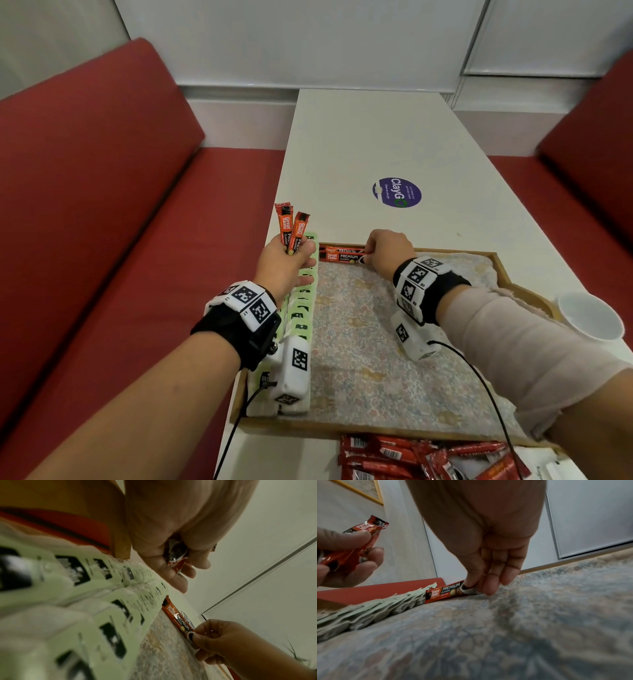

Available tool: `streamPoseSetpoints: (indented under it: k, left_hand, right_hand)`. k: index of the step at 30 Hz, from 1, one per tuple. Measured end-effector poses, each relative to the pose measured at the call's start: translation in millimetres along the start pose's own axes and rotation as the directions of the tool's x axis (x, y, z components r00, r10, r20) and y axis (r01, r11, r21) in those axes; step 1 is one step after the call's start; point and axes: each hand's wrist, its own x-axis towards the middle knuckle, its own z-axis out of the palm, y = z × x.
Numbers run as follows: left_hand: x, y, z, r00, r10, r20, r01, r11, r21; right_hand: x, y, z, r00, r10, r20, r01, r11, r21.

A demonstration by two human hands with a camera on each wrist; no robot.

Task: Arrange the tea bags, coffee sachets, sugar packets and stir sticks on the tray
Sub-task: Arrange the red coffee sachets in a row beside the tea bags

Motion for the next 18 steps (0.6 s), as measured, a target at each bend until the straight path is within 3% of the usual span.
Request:
streamPoseSetpoints:
  k: [14, 18]
  left_hand:
    - [-1.2, 0.6, 2.1, 0.997, -0.045, 0.057, 0.046, 0.999, -0.017]
    - [-3.3, 2.6, 3.1, 0.993, -0.084, 0.078, 0.086, 0.996, -0.023]
  right_hand:
    - [1.2, 0.2, 1.2, 1.000, 0.023, -0.006, -0.023, 0.998, -0.057]
    - [-6.3, -4.6, -5.0, 0.999, 0.000, -0.048, 0.002, 0.999, 0.035]
